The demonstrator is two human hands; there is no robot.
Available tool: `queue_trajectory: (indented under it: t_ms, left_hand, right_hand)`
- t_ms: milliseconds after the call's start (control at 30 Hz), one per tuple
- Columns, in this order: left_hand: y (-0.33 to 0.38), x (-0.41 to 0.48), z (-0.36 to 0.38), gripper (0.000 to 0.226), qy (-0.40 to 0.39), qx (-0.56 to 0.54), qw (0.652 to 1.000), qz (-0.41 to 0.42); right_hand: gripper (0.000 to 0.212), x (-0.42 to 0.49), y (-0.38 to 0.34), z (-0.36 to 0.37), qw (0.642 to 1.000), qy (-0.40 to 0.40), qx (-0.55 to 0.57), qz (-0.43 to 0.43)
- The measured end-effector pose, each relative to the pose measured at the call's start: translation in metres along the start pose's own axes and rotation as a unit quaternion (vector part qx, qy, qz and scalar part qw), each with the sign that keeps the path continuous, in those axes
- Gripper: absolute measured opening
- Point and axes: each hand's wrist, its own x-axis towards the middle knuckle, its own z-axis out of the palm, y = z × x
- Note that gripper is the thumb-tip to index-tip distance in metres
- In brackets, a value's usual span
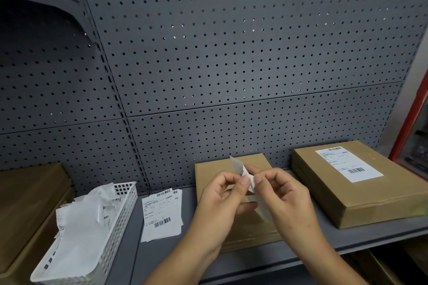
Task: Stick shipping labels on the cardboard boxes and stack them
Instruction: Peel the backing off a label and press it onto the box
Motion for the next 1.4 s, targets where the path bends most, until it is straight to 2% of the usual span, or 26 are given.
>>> queue_trajectory:
  t_ms: [100, 200, 367, 467, 600, 700, 900, 967, 1033, 1133, 1267, 1400]
  left_hand:
    - [-0.004, 0.005, -0.010, 0.018, 0.035, -0.029, 0.999, -0.024]
    - [-0.008, 0.016, -0.025, 0.011, 0.079, -0.081, 0.992, -0.053]
    - [-0.010, 0.022, -0.042, 0.013, 0.142, -0.156, 0.975, -0.064]
    - [-0.015, 0.019, -0.039, 0.019, 0.140, -0.121, 0.982, -0.046]
    - [-0.017, 0.016, -0.033, 0.006, 0.122, -0.068, 0.990, -0.009]
    - [-0.015, 0.014, -0.031, 0.016, 0.120, -0.058, 0.991, -0.007]
    - [-0.012, 0.013, -0.027, 0.018, 0.129, -0.043, 0.991, 0.001]
    - [-0.013, 0.014, -0.029, 0.022, 0.136, -0.041, 0.990, 0.002]
    - [-0.014, 0.015, -0.031, 0.024, 0.137, -0.035, 0.990, 0.001]
    - [-0.017, 0.014, -0.035, 0.024, 0.137, -0.025, 0.990, 0.006]
    - [-0.021, 0.014, -0.045, 0.023, 0.147, -0.027, 0.989, 0.007]
    - [-0.029, 0.013, -0.061, 0.027, 0.150, 0.045, 0.988, -0.001]
  right_hand:
    - [0.018, 0.008, 0.006, -0.006, 0.998, 0.058, 0.006, 0.013]
    - [0.019, 0.022, 0.008, -0.018, 0.989, 0.116, 0.077, 0.049]
    - [0.019, 0.035, 0.015, -0.030, 0.969, 0.162, 0.152, 0.107]
    - [0.029, 0.033, 0.017, -0.019, 0.965, 0.141, 0.175, 0.133]
    - [0.054, 0.025, 0.013, -0.003, 0.954, 0.118, 0.231, 0.153]
    - [0.071, 0.019, 0.018, 0.003, 0.949, 0.089, 0.254, 0.163]
    - [0.097, 0.014, 0.030, 0.006, 0.928, 0.041, 0.316, 0.195]
    - [0.085, 0.012, 0.032, 0.007, 0.932, 0.022, 0.312, 0.181]
    - [0.057, 0.012, 0.032, 0.009, 0.945, 0.001, 0.276, 0.178]
    - [0.036, 0.013, 0.034, 0.011, 0.952, 0.025, 0.241, 0.189]
    - [0.038, 0.016, 0.036, 0.010, 0.945, 0.057, 0.247, 0.206]
    - [0.036, 0.020, 0.040, 0.010, 0.944, 0.068, 0.246, 0.208]
